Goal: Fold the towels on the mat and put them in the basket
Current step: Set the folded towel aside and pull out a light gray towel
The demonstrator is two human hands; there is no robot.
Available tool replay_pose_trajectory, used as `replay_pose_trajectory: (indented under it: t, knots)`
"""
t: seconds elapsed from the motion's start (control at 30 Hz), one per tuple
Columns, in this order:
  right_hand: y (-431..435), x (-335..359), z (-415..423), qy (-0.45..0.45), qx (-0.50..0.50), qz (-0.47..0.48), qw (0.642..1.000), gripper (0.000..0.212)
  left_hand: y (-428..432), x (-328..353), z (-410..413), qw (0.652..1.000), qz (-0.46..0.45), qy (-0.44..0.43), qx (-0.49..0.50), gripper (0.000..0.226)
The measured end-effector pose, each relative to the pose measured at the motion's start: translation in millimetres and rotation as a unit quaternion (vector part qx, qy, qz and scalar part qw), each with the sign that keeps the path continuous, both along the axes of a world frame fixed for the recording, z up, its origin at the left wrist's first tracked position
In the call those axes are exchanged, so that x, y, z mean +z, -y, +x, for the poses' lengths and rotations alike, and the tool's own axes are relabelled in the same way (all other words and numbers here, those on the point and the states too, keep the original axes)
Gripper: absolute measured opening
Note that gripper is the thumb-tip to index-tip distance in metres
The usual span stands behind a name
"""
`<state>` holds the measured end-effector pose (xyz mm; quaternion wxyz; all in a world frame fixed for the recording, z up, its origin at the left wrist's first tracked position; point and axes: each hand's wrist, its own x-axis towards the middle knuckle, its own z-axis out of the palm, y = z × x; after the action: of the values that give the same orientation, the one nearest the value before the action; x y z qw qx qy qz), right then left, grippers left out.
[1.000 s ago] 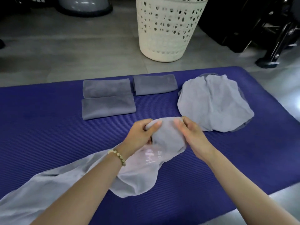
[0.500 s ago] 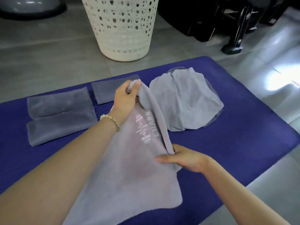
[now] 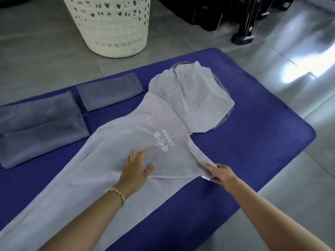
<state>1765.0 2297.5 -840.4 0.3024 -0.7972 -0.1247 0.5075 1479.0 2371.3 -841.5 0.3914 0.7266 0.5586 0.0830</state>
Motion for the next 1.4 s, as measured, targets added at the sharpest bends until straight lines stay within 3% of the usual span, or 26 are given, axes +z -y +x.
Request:
replay_pose_trajectory:
  t: [0.1, 0.27, 0.43, 0.57, 0.77, 0.87, 0.97, 1.07, 1.2, 1.3, 1.4]
  knots:
    - [14.4, -5.4, -9.7, -0.033, -0.095, 0.051, 0.994, 0.027, 40.4, -27.1, -15.1, 0.997, -0.010, -0.052, -0.059, 0.095]
    - [9.5, 0.0, -27.7, -0.089, -0.093, 0.088, 0.988, 0.032, 70.1, -44.0, -16.6, 0.992, 0.057, -0.022, -0.106, 0.083]
    - [5.8, 2.3, -39.2, -0.077, -0.131, 0.112, 0.982, 0.017, 102.4, -49.5, -16.9, 0.991, 0.106, -0.033, -0.070, 0.037]
    - [9.8, -0.6, -35.3, -0.075, -0.152, 0.115, 0.979, 0.024, 102.2, -50.8, -11.1, 0.991, 0.131, -0.013, -0.015, 0.015]
    - [19.4, -5.2, -31.1, -0.076, -0.163, 0.116, 0.977, 0.015, 94.9, -46.5, -5.6, 0.997, 0.055, 0.055, 0.019, 0.011]
    - [24.2, -6.5, -18.8, -0.009, -0.162, 0.124, 0.979, 0.013, 92.3, -34.2, -4.1, 0.987, -0.090, 0.123, 0.045, 0.009]
    - [36.2, -12.4, -3.2, 0.060, -0.161, 0.090, 0.981, 0.023, 104.1, -34.2, -4.5, 0.958, -0.249, 0.138, -0.011, 0.007]
    - [50.3, -20.6, 3.6, 0.115, -0.118, 0.062, 0.984, 0.041, 113.8, -41.1, -4.7, 0.951, -0.277, 0.141, -0.008, 0.013]
    - [54.8, -15.5, -3.5, 0.231, -0.029, 0.062, 0.970, 0.065, 101.4, -30.6, -11.7, 0.940, -0.241, 0.189, 0.154, 0.010]
    - [41.8, -14.1, -17.3, 0.335, 0.126, 0.061, 0.932, 0.074, 88.4, -13.4, -40.6, 0.954, -0.179, 0.159, 0.180, 0.011]
    - [18.7, -13.0, -54.7, 0.365, 0.281, 0.065, 0.885, 0.073, 79.2, -1.8, -96.6, 0.965, -0.143, 0.108, 0.193, 0.020]
